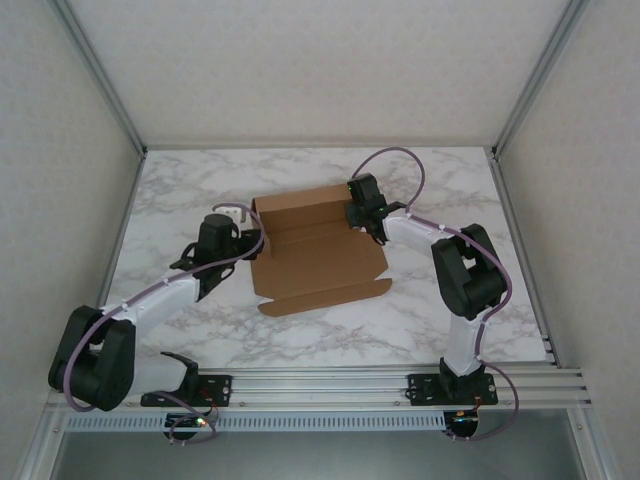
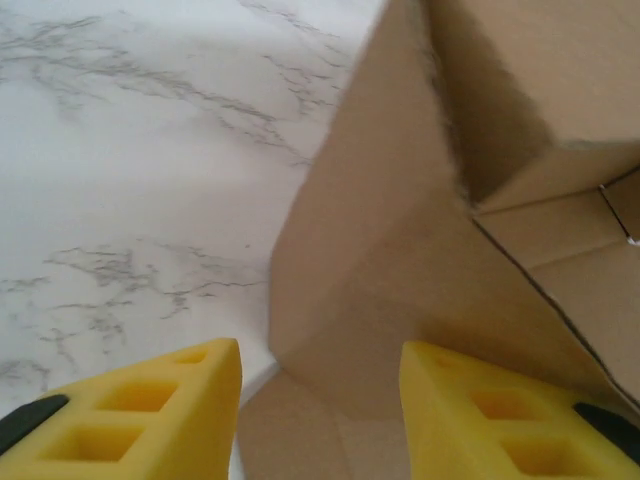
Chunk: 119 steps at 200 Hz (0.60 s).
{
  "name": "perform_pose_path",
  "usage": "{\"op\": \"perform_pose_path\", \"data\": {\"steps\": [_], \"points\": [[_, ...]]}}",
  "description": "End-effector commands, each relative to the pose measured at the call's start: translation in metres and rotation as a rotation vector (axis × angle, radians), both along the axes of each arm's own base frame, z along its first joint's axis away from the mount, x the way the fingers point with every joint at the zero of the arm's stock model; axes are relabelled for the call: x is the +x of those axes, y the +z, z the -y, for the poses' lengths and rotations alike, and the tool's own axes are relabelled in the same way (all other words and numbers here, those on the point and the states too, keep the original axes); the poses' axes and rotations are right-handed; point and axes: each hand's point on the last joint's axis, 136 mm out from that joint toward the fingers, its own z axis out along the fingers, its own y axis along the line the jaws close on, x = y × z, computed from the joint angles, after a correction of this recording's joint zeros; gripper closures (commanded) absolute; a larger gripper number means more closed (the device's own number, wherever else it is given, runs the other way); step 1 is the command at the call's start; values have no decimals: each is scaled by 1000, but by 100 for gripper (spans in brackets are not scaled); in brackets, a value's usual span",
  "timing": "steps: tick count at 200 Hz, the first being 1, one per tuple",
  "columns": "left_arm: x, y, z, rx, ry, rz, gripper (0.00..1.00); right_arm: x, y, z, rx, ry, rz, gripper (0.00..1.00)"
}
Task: Fold the paper box
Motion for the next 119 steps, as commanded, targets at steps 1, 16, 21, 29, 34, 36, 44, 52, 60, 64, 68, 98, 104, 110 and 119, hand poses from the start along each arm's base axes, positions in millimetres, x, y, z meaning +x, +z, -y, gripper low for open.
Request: {"op": "perform_pose_path", "data": {"steps": [1, 16, 21, 29, 34, 36, 44, 52, 60, 64, 68, 98, 104, 110, 119], "points": [[10, 6, 0, 65, -16, 30, 53, -38, -57, 6, -109, 56, -208, 89], [15, 8, 0, 80, -20, 47, 52, -39, -58, 5, -106, 58, -212, 89], [16, 8, 2, 82, -30, 55, 52, -39, -58, 5, -106, 59, -213, 89], [19, 9, 4, 80, -40, 64, 51, -39, -57, 5, -104, 61, -211, 89], [20, 10, 7, 75, -51, 72, 51, -39, -57, 5, -103, 62, -211, 89], [21, 10, 8, 73, -59, 75, 51, -39, -57, 4, -104, 62, -211, 89], [22, 12, 12, 64, -77, 90, 50, -39, -57, 5, -102, 62, -211, 89], [25, 12, 15, 55, -89, 100, 50, -39, -57, 3, -98, 66, -212, 89], [27, 15, 19, 52, -103, 115, 49, -39, -57, 4, -97, 66, -213, 89], [28, 16, 20, 55, -107, 122, 50, -40, -57, 3, -96, 68, -215, 89], [30, 17, 20, 58, -106, 131, 50, -40, -58, 4, -96, 68, -216, 89], [35, 28, 23, 54, -119, 236, 48, -40, -56, 2, -91, 72, -213, 89], [35, 27, 23, 54, -124, 247, 48, -40, -56, 2, -89, 74, -214, 89], [36, 29, 24, 52, -127, 264, 48, -41, -57, 2, -89, 74, -216, 89], [37, 31, 27, 48, -139, 287, 47, -41, -57, 2, -87, 74, -217, 89]]}}
